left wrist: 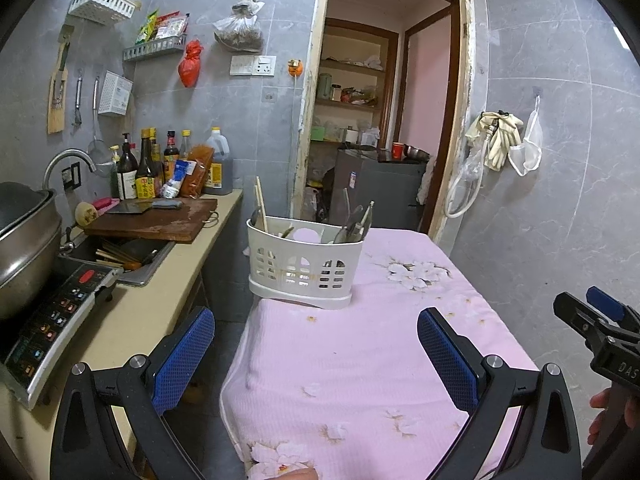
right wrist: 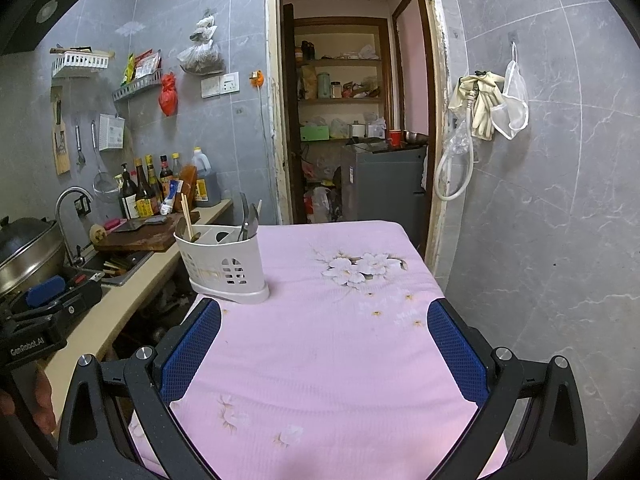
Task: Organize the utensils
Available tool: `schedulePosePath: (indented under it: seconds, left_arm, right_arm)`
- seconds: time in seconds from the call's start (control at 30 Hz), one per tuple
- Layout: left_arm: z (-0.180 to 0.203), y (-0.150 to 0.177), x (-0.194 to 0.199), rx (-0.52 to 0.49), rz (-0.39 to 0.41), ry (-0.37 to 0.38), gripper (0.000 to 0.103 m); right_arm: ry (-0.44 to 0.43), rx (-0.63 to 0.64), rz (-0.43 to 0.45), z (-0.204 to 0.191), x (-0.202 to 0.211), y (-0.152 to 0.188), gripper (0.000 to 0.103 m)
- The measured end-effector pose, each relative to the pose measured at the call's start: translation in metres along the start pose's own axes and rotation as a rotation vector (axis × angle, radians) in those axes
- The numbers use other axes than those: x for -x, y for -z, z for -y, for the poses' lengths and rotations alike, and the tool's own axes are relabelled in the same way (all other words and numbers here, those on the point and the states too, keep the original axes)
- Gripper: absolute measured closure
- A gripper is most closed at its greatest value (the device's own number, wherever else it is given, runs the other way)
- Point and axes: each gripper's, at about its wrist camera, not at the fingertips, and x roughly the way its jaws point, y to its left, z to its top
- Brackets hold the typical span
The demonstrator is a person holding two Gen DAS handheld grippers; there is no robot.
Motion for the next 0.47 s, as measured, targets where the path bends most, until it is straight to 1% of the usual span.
schedulePosePath:
  seconds: [0.17, 0.47]
  left_arm:
    - [0.0019, 0.0016, 0.0002, -0.001, -0.001, -0.001, 0.001]
    - [0.0001, 0.0004, -0.0005, -0.001, -0.008, 0.020, 0.001]
  right_arm:
    - [0.007, 0.004, -0.003, 0.0022, 0.0021, 0.0026, 0.002]
    - [0.022, 0.004, -0.010, 0.0013, 0.0049, 0.0021, 0.002]
